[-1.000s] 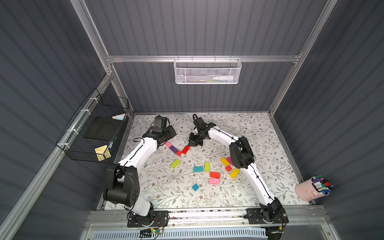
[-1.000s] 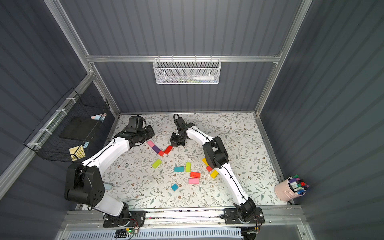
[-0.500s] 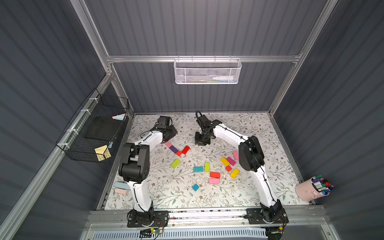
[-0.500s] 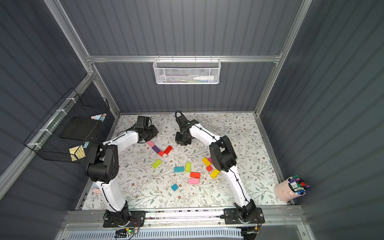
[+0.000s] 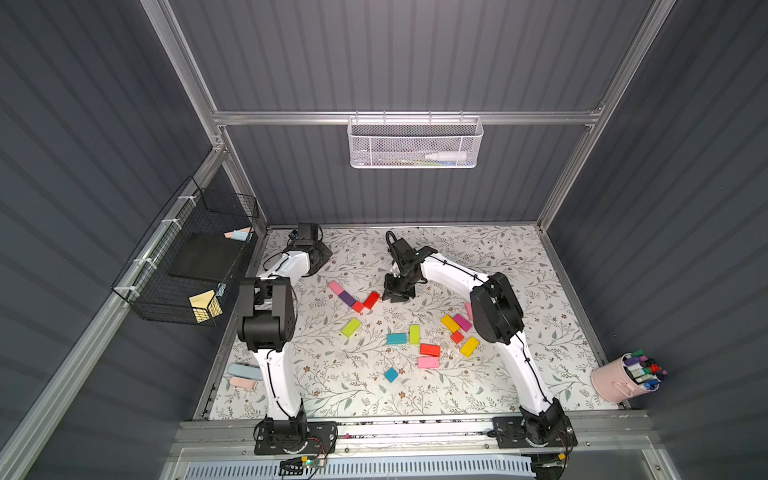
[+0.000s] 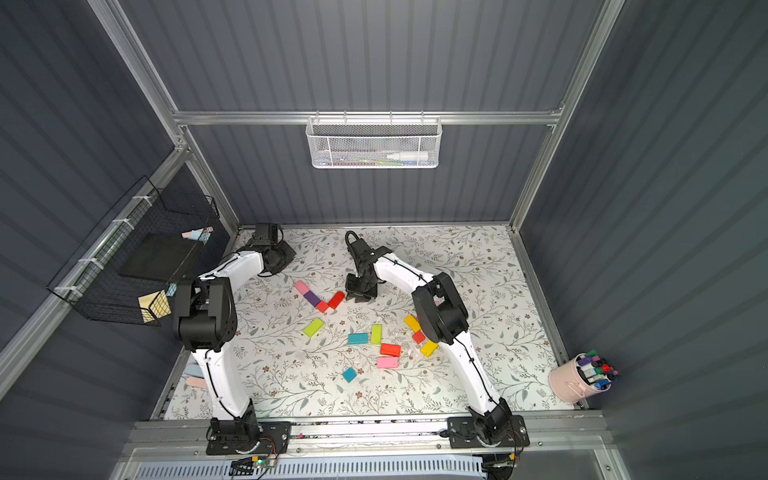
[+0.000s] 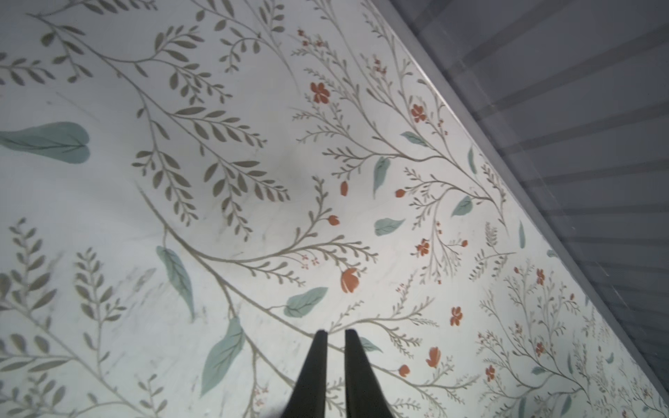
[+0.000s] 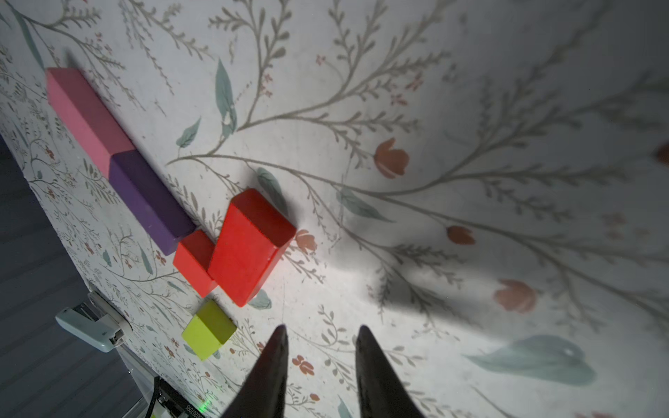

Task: Assemble the letter v with building blocks
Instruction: Adjust the building block at the center of the board.

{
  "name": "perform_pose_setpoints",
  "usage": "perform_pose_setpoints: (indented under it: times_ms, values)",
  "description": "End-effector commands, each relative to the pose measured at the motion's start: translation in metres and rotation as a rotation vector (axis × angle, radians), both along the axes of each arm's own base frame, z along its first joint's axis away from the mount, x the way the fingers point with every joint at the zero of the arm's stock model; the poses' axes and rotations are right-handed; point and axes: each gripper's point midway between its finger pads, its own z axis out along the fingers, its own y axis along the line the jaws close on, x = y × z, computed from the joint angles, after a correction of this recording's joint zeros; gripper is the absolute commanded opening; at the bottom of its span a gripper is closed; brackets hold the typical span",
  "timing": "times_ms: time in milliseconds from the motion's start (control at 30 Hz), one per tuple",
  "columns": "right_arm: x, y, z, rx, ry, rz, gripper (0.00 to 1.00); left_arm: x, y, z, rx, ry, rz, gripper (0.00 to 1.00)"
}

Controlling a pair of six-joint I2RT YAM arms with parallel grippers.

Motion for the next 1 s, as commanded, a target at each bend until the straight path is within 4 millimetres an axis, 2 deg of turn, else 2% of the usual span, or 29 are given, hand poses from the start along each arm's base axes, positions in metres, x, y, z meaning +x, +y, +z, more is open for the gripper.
perform_pose_setpoints:
  times_ms: [0,267,400,633,733,800,967]
  values:
    - [-0.005,0.004,0.001,0.007,0.026,0.021,0.32,-0.009,0.009,-0.016,0.005,0.052,0.019,0.14]
    - [-0.017,0.012,-0.012,0.024,0.069,0.028,0.26,-0.017,0.011,-0.032,-0.001,0.084,0.009,0.14]
    - [-0.02,0.022,-0.013,0.04,0.082,0.037,0.25,-0.018,0.01,-0.035,-0.009,0.083,-0.001,0.14]
    - [-0.029,0.025,-0.013,0.04,0.09,0.04,0.25,-0.022,0.012,-0.035,-0.006,0.085,0.004,0.14]
    - [-0.027,0.025,-0.018,0.035,0.093,0.03,0.25,-0.023,0.012,-0.033,-0.005,0.082,0.003,0.14]
    - [-0.025,0.026,-0.021,0.032,0.092,0.024,0.25,-0.034,0.011,-0.043,-0.011,0.108,0.0,0.14]
    - [-0.018,0.028,-0.024,0.026,0.086,0.018,0.25,-0.036,0.013,-0.039,-0.01,0.1,-0.001,0.14]
